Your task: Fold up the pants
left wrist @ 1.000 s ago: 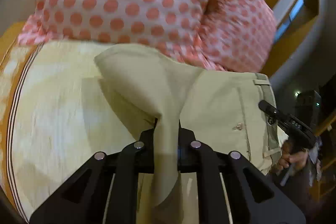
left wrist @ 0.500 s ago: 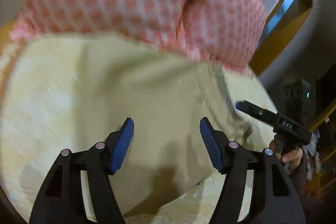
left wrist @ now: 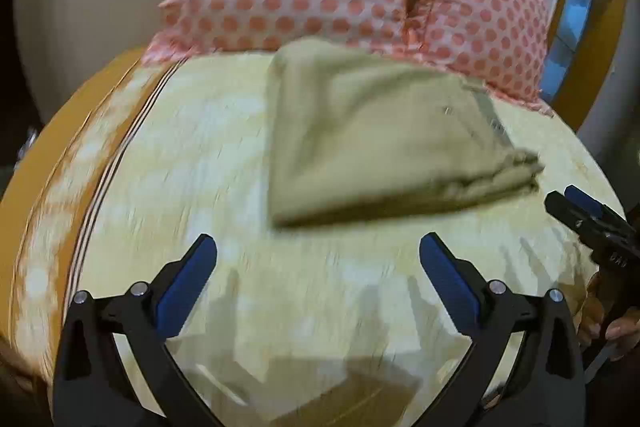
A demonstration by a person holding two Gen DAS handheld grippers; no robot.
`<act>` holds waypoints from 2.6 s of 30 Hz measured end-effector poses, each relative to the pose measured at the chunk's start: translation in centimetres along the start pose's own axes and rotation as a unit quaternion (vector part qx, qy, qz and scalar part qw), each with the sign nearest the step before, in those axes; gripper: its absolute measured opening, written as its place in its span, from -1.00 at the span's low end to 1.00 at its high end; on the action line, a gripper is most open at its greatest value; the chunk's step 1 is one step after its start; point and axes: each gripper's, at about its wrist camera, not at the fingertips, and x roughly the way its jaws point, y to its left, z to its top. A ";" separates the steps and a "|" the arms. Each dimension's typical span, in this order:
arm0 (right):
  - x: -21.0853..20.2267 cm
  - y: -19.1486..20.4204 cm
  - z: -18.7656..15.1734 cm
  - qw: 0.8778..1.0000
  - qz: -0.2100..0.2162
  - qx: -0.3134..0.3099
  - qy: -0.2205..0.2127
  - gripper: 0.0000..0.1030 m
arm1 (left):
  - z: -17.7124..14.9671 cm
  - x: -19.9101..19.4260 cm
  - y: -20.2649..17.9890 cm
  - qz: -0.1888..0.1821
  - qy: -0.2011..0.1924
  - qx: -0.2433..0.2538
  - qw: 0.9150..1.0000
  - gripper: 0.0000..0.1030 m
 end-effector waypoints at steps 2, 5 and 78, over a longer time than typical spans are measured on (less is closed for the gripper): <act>0.0 0.9 -1.2 1.000 -0.004 -0.004 0.005 0.97 | -1.1 0.1 0.3 0.011 0.008 -0.008 1.000 0.96; 0.9 1.6 -1.7 1.000 0.003 0.001 0.015 0.97 | -2.2 0.3 0.6 0.018 0.004 -0.011 1.000 0.96; 2.3 4.4 -3.6 0.996 -0.081 -0.028 0.019 0.97 | -3.4 0.4 -0.8 0.066 -0.036 0.020 0.997 0.97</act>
